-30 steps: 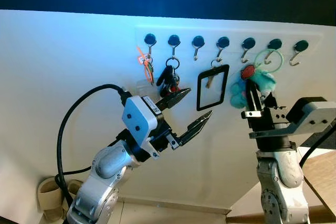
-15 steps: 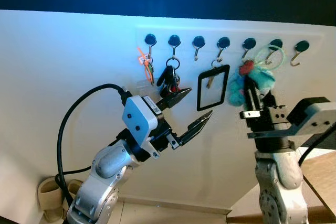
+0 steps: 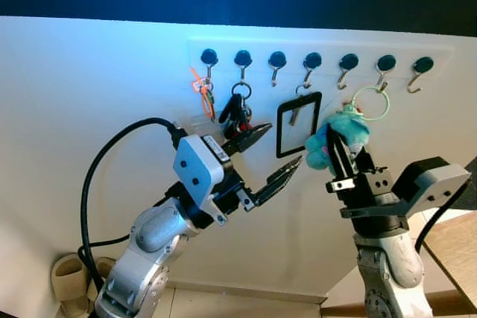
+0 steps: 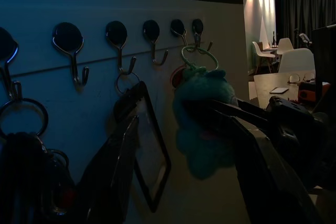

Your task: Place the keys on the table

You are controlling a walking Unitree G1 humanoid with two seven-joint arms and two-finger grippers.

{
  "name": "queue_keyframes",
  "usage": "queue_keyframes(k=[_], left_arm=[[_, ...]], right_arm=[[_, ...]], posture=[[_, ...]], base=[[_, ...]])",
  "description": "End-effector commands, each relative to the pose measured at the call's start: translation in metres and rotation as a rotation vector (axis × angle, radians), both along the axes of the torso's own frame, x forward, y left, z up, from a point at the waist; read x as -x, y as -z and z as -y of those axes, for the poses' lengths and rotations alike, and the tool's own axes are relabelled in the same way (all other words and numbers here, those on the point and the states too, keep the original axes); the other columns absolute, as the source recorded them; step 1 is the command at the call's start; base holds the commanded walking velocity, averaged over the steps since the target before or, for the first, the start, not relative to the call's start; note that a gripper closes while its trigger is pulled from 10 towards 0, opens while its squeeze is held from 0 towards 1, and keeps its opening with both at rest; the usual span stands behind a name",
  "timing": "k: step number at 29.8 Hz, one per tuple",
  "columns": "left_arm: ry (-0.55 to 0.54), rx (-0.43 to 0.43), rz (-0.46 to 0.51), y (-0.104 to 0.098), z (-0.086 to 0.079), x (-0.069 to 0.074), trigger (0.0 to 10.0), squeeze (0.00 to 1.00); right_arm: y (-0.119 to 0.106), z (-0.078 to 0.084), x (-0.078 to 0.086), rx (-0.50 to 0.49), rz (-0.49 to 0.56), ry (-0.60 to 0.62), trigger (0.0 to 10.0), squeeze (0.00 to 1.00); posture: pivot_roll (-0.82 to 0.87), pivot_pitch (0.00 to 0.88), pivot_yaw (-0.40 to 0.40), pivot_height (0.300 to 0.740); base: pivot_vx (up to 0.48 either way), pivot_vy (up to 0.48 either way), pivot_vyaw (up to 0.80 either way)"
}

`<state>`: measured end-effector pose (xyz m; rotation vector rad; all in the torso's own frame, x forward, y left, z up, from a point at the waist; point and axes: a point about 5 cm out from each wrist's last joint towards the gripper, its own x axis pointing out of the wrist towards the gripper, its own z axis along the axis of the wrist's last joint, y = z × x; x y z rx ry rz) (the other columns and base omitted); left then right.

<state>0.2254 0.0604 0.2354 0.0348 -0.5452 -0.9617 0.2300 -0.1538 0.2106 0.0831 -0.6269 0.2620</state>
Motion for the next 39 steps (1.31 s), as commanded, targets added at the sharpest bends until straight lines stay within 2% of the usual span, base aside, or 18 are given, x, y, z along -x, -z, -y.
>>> queue_keyframes(k=[1, 10, 22, 36, 39], left_arm=[[0.016, -0.007, 0.019, -0.002, 0.001, 0.004, 10.0, 0.0], [0.027, -0.015, 0.024, -0.003, 0.002, 0.003, 10.0, 0.0], [0.046, -0.037, 0.023, 0.0, 0.006, 0.004, 10.0, 0.0], [0.044, -0.037, 0.026, 0.0, 0.006, 0.004, 10.0, 0.0], [0.043, -0.033, 0.028, -0.001, 0.006, 0.004, 10.0, 0.0]], right_arm=[[0.006, -0.003, 0.0, 0.023, -0.027, -0.02, 0.0, 0.0], [-0.005, 0.006, -0.007, -0.019, 0.001, 0.037, 0.0, 0.0], [-0.007, 0.029, -0.019, -0.16, -0.047, 0.177, 0.0, 0.0], [-0.027, 0.02, -0.021, -0.15, 0.028, 0.113, 0.0, 0.0], [-0.031, 0.012, -0.019, -0.106, 0.055, 0.067, 0.0, 0.0]], posture=[[0.04, 0.054, 0.009, 0.74], [0.04, 0.052, 0.016, 0.74], [0.03, 0.057, 0.024, 0.74], [0.04, 0.056, 0.015, 0.74], [0.03, 0.056, 0.012, 0.74]], base=[[0.0, 0.0, 0.0], [0.0, 0.0, 0.0], [0.0, 0.0, 0.0], [0.0, 0.0, 0.0], [0.0, 0.0, 0.0]])
